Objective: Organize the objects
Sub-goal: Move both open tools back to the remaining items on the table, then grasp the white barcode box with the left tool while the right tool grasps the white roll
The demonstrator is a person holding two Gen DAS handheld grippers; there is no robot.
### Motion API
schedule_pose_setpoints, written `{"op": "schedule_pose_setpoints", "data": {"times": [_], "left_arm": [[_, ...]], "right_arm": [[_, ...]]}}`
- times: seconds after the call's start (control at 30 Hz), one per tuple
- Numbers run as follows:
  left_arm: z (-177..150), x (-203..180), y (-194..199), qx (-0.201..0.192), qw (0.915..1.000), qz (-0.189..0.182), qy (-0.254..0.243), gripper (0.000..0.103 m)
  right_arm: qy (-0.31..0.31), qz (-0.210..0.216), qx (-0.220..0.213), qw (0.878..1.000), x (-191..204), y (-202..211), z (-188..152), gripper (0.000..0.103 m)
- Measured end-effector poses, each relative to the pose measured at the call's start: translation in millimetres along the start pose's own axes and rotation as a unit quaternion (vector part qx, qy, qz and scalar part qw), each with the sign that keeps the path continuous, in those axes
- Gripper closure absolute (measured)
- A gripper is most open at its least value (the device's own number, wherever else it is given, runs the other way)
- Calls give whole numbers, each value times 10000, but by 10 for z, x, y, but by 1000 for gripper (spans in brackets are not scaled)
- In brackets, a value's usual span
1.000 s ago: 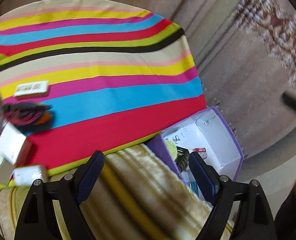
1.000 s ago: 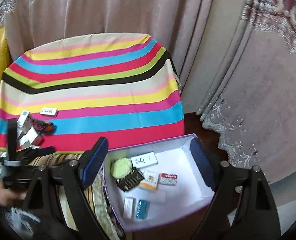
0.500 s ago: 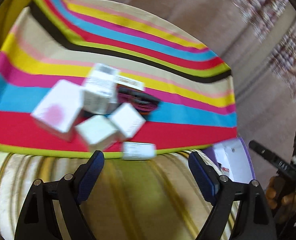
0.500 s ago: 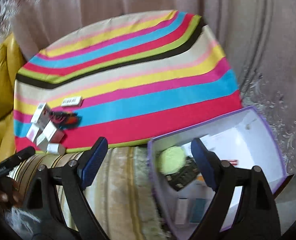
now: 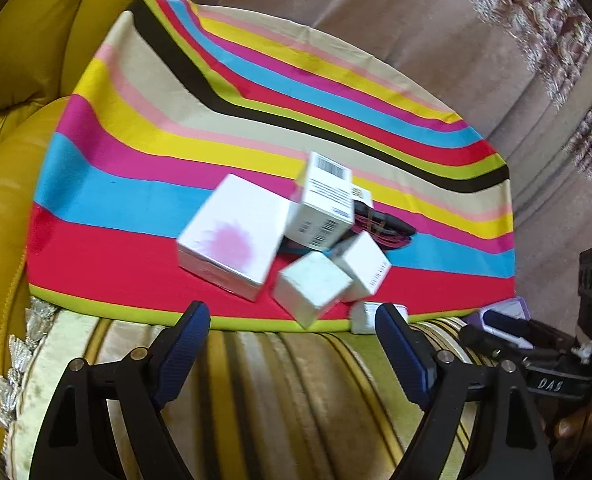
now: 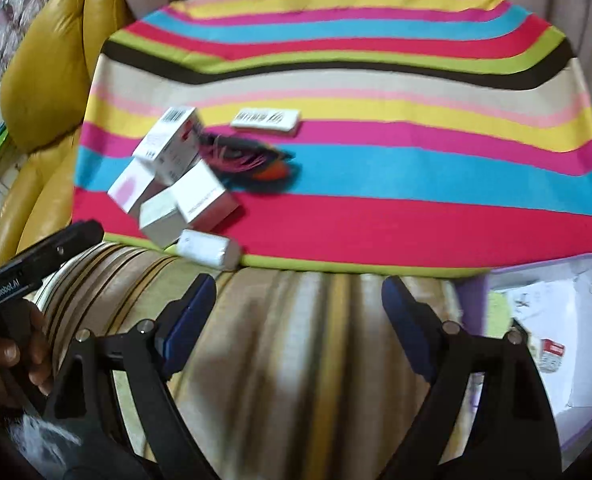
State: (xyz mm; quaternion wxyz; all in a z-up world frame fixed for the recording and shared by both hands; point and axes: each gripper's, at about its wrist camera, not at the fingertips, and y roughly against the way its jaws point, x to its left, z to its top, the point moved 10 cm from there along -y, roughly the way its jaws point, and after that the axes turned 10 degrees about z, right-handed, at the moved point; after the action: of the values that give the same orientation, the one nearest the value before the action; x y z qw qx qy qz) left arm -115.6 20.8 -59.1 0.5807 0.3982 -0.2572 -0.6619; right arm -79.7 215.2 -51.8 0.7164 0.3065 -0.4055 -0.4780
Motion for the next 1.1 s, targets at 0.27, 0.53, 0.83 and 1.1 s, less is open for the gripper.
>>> {"op": "schedule_pose_setpoints", "data": {"times": [0.27,0.53,0.83,1.1], "left_arm": [[68,140,-61,3,10000,-21,10,17],[306,-50,-97,-280,9987,-131,-409,17],[517,-335,-310,-312,9971,-50,-693,17],[573,-399,-412,-259,9970,35,-722,17]], "right_arm": [[-91,14,401,9992,207,-381,-16,17],[-111,-111,509,9986,367,-588,28,17],[-162,-202,553,9981,430,-692,36,22],[-251,-164,510,9982,461,-676,63,22]]}}
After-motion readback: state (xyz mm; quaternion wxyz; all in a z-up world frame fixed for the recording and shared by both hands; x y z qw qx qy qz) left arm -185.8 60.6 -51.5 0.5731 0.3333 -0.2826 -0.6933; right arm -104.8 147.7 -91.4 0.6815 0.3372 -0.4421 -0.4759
